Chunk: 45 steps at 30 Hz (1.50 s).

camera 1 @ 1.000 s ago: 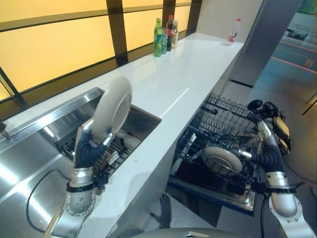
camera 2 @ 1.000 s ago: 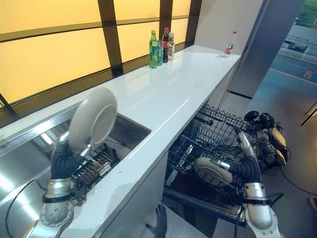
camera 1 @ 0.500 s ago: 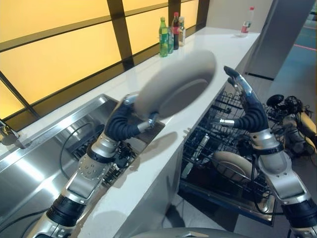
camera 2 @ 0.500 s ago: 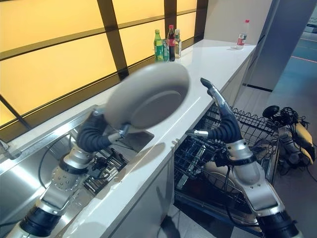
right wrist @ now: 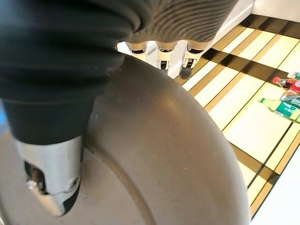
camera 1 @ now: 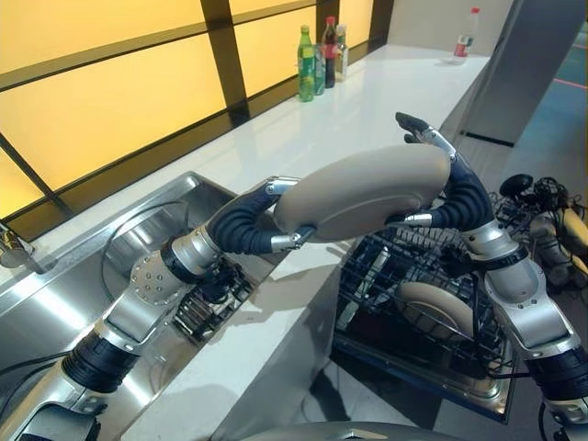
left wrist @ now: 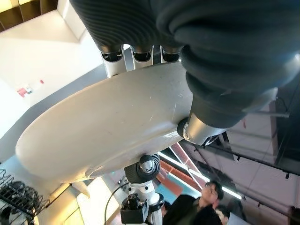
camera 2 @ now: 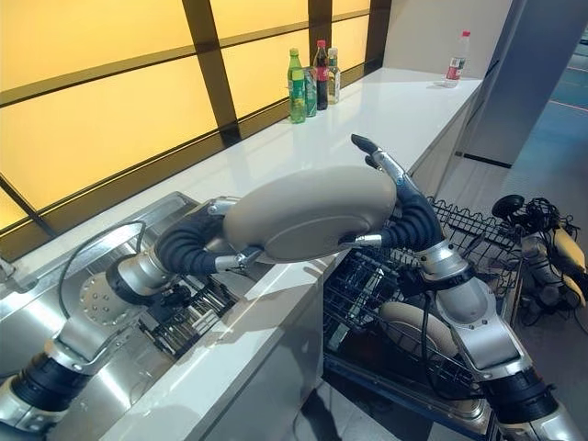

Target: Pick up plates and place into dishwasher.

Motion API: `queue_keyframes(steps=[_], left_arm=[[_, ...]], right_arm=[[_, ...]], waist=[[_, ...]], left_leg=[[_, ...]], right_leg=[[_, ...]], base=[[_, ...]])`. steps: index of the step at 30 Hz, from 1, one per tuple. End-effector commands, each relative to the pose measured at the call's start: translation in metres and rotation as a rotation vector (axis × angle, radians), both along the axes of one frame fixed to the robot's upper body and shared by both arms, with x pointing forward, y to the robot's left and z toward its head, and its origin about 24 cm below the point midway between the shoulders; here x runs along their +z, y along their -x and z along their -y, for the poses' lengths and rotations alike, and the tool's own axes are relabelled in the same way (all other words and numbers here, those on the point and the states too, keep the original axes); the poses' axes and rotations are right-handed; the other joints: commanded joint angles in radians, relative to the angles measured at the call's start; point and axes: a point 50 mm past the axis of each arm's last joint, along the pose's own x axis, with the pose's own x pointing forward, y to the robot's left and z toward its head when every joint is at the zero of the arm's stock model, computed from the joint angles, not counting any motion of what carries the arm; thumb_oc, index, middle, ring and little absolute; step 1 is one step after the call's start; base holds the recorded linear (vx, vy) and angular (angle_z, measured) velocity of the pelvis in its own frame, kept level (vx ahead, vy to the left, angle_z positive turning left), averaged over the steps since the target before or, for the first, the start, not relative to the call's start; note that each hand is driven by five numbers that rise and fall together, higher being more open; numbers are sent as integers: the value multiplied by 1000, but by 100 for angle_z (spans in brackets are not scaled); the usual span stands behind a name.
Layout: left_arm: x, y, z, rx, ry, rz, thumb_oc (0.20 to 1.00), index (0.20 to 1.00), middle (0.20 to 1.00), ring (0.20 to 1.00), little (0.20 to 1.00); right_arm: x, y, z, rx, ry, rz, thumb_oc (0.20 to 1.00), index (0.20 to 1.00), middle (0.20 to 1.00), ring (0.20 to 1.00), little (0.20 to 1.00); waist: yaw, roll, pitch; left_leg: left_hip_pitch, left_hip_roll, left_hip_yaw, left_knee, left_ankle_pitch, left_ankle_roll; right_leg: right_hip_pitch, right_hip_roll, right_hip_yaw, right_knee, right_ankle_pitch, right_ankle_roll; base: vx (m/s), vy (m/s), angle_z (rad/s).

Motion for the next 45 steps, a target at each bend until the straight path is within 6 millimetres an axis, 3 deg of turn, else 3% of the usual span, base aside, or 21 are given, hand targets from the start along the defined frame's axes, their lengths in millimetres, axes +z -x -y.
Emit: queue_keyframes(steps=[1, 5, 6, 7, 8, 12, 17, 25, 29, 30, 32, 36, 38, 41, 45], left_arm=[[21, 5, 5, -92, 31, 67, 200, 200, 200, 200, 200], [25, 5, 4, -113, 30, 65, 200, 200, 200, 200, 200], [25, 4, 4, -118, 28, 62, 200, 200, 200, 200, 200], [25, 4, 4, -118, 29, 62, 200, 200, 200, 200, 200], [26, 4, 5, -122, 31, 56, 200, 200, 200, 200, 200], [25, 1, 9, -128, 39, 43, 200, 200, 200, 200, 200], [21, 0, 7, -117, 48, 30, 200, 200, 200, 200, 200], [14, -6, 0, -30, 84, 0, 200, 200, 200, 200, 200], [8, -15, -12, 130, 151, -45, 200, 200, 200, 200, 200], [5, -17, -20, 195, 174, -53, 432, 432, 432, 432, 432], [-1, -19, -34, 294, 229, -87, 1000, 1000, 1000, 1000, 1000], [-9, -19, -55, 408, 316, -130, 1000, 1000, 1000, 1000, 1000], [-11, -19, -62, 459, 361, -127, 1000, 1000, 1000, 1000, 1000], [-7, -17, -63, 496, 386, -97, 1000, 1000, 1000, 1000, 1000], [-4, -16, -69, 536, 419, -87, 1000, 1000, 1000, 1000, 1000]], right_arm=[[25, 1, -10, 177, 11, 35, 1000, 1000, 1000, 1000, 1000], [18, 11, -27, 491, 175, -79, 1000, 1000, 1000, 1000, 1000], [20, 15, -32, 561, 200, -83, 598, 598, 598, 598, 598], [20, 15, -32, 565, 202, -83, 325, 325, 325, 325, 325], [23, 16, -36, 635, 200, -98, 200, 200, 200, 200, 200], [24, 16, -43, 735, 197, -106, 200, 200, 200, 200, 200], [22, 16, -43, 742, 188, -115, 200, 200, 200, 200, 200], [20, 12, -35, 624, 45, -80, 200, 200, 200, 200, 200], [16, 7, -29, 484, -20, -62, 200, 200, 200, 200, 200], [14, 6, -25, 441, -54, -57, 200, 200, 200, 200, 200], [12, 6, -17, 367, -89, -47, 200, 200, 200, 200, 200], [6, 7, -8, 262, -93, -37, 200, 200, 200, 200, 200], [2, 5, -1, 173, -90, -45, 200, 200, 200, 200, 200], [-2, 4, 9, 79, -86, -47, 200, 200, 200, 200, 200], [-7, 7, 24, -75, -70, -54, 200, 200, 200, 200, 200]], waist=[[-11, -16, -69], [-9, -24, -75], [-6, -28, -79], [-6, -28, -79], [-3, -32, -82], [2, -40, -86], [2, -43, -86], [-4, -46, -83], [-7, -46, -81], [-7, -46, -80], [-9, -46, -78], [-5, -47, -71], [-6, -55, -57], [-26, -83, -30], [-61, -69, -13]], left_leg=[[-15, 6, 63, 23, -35, -18], [-19, 5, 61, 22, -33, -18], [-20, 7, 61, 22, -33, -19], [-20, 7, 62, 22, -33, -19], [-21, 8, 62, 22, -32, -20], [-25, 12, 66, 24, -32, -20], [-28, 14, 72, 26, -31, -19], [-26, 22, 86, 27, -33, -18], [-21, 37, 92, 18, -27, -22], [-22, 42, 97, 16, -24, -25], [-26, 51, 109, 16, -21, -29], [-47, 55, 115, 44, -23, -36], [-81, 33, 130, 152, -64, -36], [-135, -8, 216, 342, -156, -27], [-95, -2, 245, 243, -117, -4]], right_leg=[[-50, 1, 25, 82, -13, 77], [-53, 0, 27, 77, -9, 78], [-53, 0, 28, 76, -9, 78], [-53, 0, 28, 76, -9, 78], [-52, 0, 29, 74, -8, 78], [-53, 3, 35, 72, -6, 76], [-54, 5, 39, 71, -6, 75], [-54, 13, 43, 71, -5, 73], [-48, 24, 52, 60, -3, 65], [-46, 27, 55, 54, -1, 63], [-41, 31, 61, 40, 2, 60], [-43, 34, 68, 34, 5, 51], [-48, 24, 67, 41, 6, 41], [-56, -7, 57, 63, 21, 31], [-87, -3, 44, 120, 22, 34]], base=[[0, 0, 0], [0, 0, 0], [0, 0, 0], [0, 0, 0], [13, -32, -1], [6, -18, -2], [3, -12, -4], [-12, -54, -5], [-7, -115, -5], [12, -126, -13], [8, -119, -18], [-20, -84, -12], [-46, -38, -9], [-27, 22, 0], [48, 188, 28]])
